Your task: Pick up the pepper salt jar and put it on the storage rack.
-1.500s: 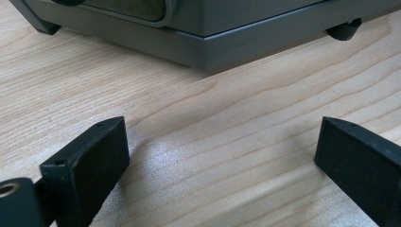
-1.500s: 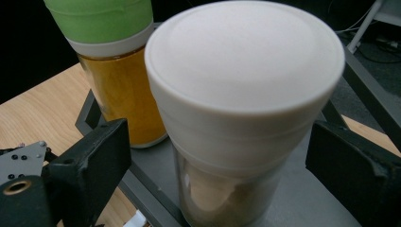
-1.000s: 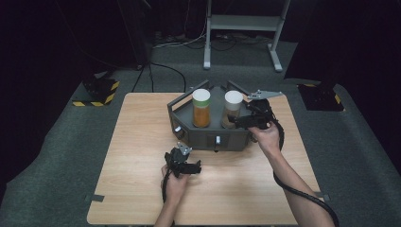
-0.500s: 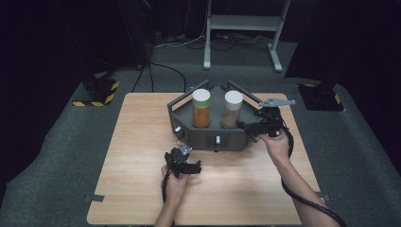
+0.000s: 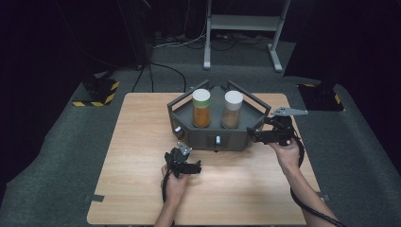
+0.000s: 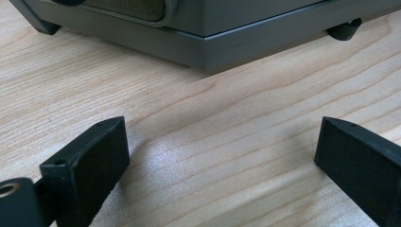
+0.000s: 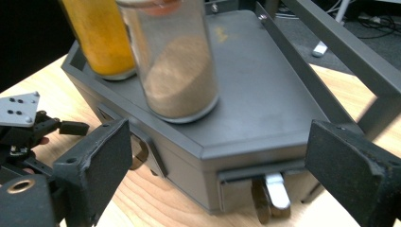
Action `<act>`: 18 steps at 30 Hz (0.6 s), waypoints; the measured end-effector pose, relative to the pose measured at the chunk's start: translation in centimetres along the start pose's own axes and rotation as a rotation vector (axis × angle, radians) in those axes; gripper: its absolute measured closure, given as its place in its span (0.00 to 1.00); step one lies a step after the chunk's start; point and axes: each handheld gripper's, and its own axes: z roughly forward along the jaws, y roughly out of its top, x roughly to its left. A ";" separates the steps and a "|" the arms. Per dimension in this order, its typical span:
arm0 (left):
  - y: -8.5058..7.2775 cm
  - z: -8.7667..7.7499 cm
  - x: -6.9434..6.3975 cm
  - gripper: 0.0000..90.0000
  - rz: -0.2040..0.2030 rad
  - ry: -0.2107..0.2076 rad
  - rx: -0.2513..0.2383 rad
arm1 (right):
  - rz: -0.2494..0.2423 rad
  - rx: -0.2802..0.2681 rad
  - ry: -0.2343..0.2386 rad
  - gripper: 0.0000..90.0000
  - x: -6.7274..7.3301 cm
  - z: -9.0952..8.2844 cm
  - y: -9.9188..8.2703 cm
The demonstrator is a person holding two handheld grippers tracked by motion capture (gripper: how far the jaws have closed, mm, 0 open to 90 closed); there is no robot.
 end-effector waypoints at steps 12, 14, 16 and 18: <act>0.0 0.0 0.0 0.04 0.000 0.000 0.000 | 0.011 0.008 -0.022 0.09 -0.2 -1.1 -1.7; 0.0 0.0 0.0 0.04 -0.001 0.000 0.000 | 0.011 0.009 -0.025 0.09 -0.2 -1.2 -1.9; 0.0 0.0 0.0 0.04 -0.001 0.000 -0.001 | 0.006 0.011 -0.032 0.09 -0.1 -1.3 -2.1; 0.0 0.0 0.0 0.04 -0.001 0.000 -0.001 | 0.000 0.017 -0.041 0.09 0.0 -1.3 -2.4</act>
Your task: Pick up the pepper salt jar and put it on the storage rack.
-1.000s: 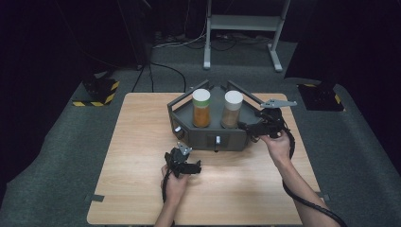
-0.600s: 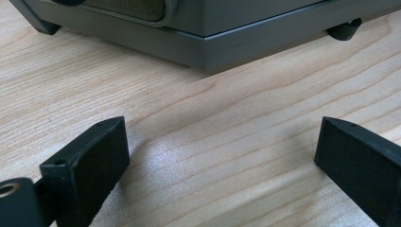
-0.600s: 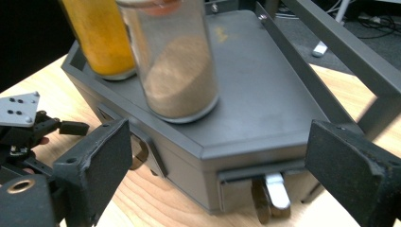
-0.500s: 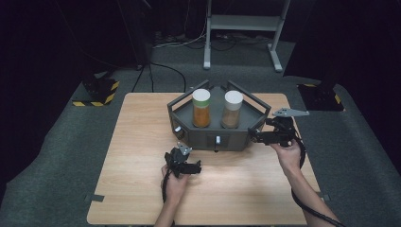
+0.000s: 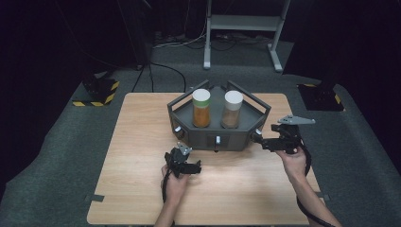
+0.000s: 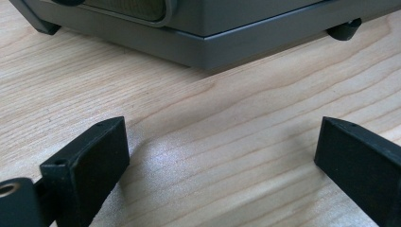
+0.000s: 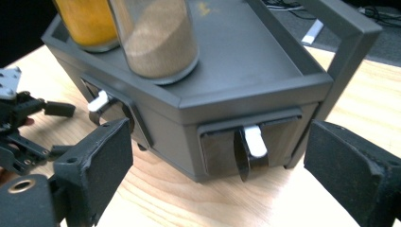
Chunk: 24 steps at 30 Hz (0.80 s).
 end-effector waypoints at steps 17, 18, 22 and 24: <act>0.0 0.0 0.0 0.04 0.001 0.001 0.001 | 0.006 0.065 -0.025 0.09 0.2 1.0 -2.7; 0.0 0.0 0.0 0.04 0.002 0.000 0.001 | 0.008 0.072 -0.025 0.09 0.2 1.1 -2.9; 0.0 0.0 0.0 0.04 0.002 0.001 0.001 | 0.018 0.085 -0.025 0.09 0.2 1.5 -3.4; 0.0 0.0 0.0 0.04 0.002 0.001 0.001 | 0.024 0.097 -0.028 0.09 0.3 1.9 -3.8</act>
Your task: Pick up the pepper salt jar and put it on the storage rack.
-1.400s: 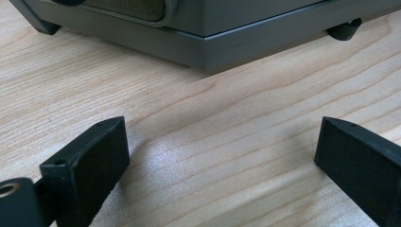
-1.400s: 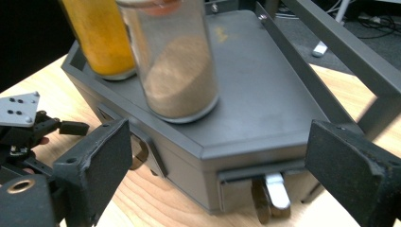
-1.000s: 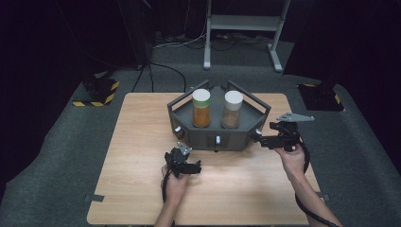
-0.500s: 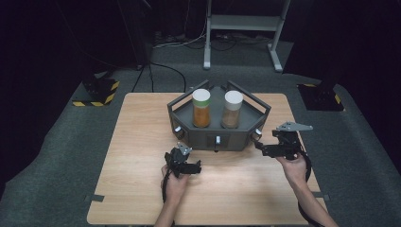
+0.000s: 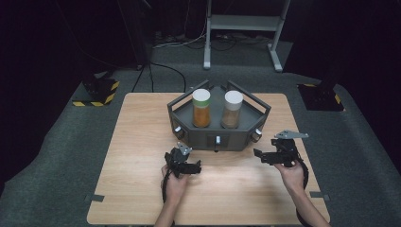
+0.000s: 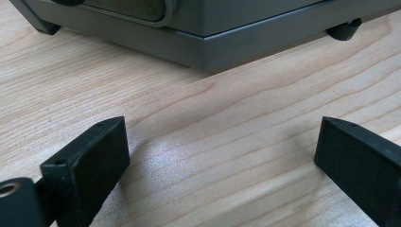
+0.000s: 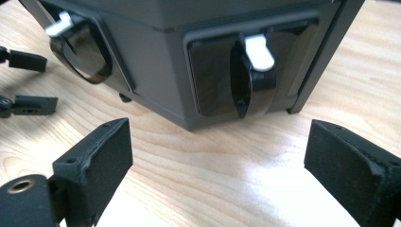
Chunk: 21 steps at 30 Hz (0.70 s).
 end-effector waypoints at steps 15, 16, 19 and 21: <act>0.0 0.0 0.0 0.04 0.000 0.000 0.000 | 0.013 0.047 -0.012 0.09 0.4 2.0 -1.5; 0.0 0.0 0.0 0.04 0.000 0.000 0.000 | 0.014 0.053 -0.012 0.09 0.5 2.3 -1.7; 0.0 0.0 0.0 0.04 0.000 0.000 0.000 | 0.013 0.058 -0.014 0.09 0.6 2.6 -1.9; 0.0 0.0 0.0 0.04 0.000 0.000 0.000 | 0.017 0.063 -0.014 0.09 0.7 2.9 -2.0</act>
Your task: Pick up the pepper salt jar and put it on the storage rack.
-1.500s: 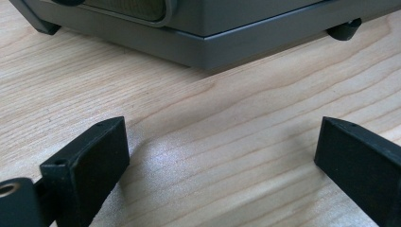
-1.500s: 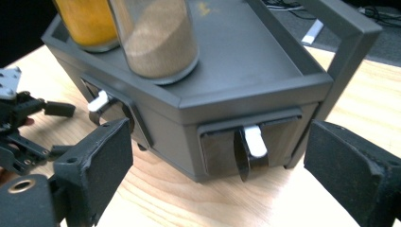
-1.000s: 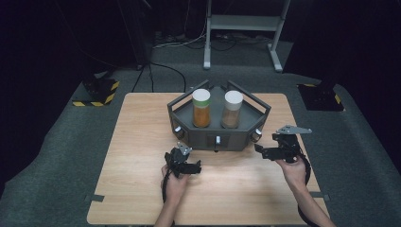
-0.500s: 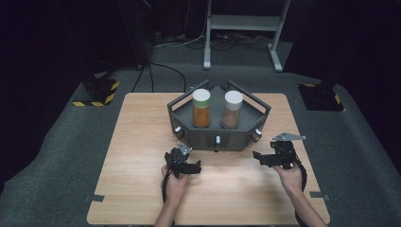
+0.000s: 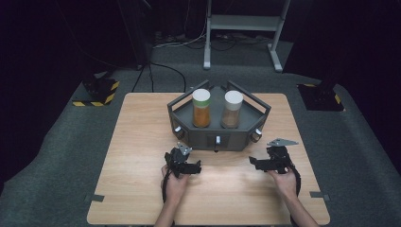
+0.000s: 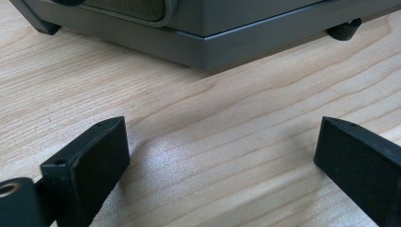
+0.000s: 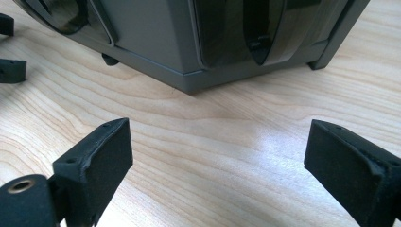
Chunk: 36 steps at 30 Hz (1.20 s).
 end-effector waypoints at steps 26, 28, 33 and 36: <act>0.0 0.0 0.0 0.04 0.000 0.000 0.000 | 0.003 0.044 -0.063 0.09 2.1 3.5 -1.5; 0.0 0.0 0.0 0.04 0.000 0.000 0.000 | -0.004 0.040 -0.075 0.09 2.4 3.7 -1.7; 0.0 0.0 0.0 0.04 0.000 0.000 0.000 | -0.055 0.043 -0.103 0.06 3.3 4.0 -1.8; 0.0 0.0 0.0 0.04 -0.001 0.000 0.000 | -0.072 0.020 -0.082 0.05 2.8 4.1 -2.4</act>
